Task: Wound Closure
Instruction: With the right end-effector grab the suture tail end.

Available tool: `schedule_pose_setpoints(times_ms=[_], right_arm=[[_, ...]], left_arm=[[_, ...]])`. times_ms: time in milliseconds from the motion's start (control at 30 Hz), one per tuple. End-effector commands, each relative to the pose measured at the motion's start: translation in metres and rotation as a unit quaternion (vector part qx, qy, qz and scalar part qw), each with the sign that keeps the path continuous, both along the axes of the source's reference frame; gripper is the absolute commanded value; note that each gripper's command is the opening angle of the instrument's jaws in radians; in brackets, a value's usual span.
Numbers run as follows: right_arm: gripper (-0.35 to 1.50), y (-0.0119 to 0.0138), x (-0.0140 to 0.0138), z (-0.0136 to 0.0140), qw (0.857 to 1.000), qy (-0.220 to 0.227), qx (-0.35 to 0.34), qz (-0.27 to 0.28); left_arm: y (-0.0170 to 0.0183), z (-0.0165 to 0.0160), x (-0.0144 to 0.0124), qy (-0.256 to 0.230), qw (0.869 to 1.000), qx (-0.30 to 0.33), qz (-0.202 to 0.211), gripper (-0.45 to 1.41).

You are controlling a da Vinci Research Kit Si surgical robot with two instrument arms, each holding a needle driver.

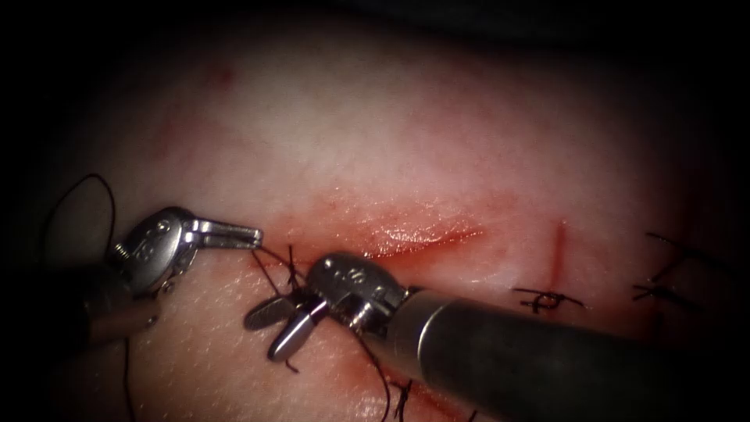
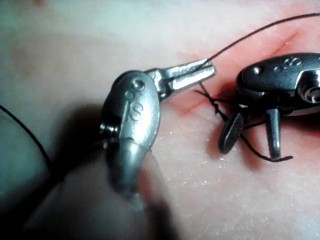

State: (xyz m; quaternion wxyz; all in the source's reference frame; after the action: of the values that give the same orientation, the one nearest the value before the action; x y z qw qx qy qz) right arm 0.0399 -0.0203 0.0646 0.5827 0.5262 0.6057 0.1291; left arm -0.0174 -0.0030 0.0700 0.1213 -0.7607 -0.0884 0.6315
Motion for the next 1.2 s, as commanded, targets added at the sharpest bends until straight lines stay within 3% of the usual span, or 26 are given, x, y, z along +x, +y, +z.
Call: schedule_pose_setpoints(times_ms=[33, 167, 433, 600, 767, 1000, 1200], right_arm=[[0.95, -0.0002, 0.0011, 0.0001, 1.0, 0.004, -0.005, -0.002], [1.06, -0.0007, 0.0012, -0.0006, 1.0, 0.01, -0.013, -0.003], [1.11, -0.0013, 0.001, -0.0015, 0.998, 0.039, -0.057, -0.001], [1.13, -0.0006, 0.0006, -0.0009, 0.986, 0.09, -0.139, -0.02], [1.13, -0.0001, 0.0004, -0.0003, 0.985, 0.092, -0.146, -0.029], [1.13, 0.0007, 0.0014, 0.0, 0.966, 0.131, -0.204, -0.093], [1.26, 0.002, 0.0027, 0.0004, 0.962, 0.138, -0.213, -0.096]], left_arm=[[0.0003, 0.0008, -0.0005, -0.001, 1.0, -0.001, 0.0, -0.45], [0.0002, 0.001, -0.0005, -0.001, 1.0, -0.003, 0.0, -0.45], [-0.0004, 0.001, -0.0004, -0.001, 1.0, -0.002, 0.001, -0.45], [-0.0012, 0.0004, -0.0008, 0.002, 1.0, -0.003, 0.0, -0.45], [-0.0016, -0.0008, -0.0012, 0.004, 1.0, 0.0, 0.001, -0.45], [-0.0027, -0.0023, -0.0008, 0.002, 1.0, 0.0, 0.004, -0.45], [-0.0021, -0.0028, 0.0002, 0.009, 1.0, 0.001, 0.001, -0.45]])
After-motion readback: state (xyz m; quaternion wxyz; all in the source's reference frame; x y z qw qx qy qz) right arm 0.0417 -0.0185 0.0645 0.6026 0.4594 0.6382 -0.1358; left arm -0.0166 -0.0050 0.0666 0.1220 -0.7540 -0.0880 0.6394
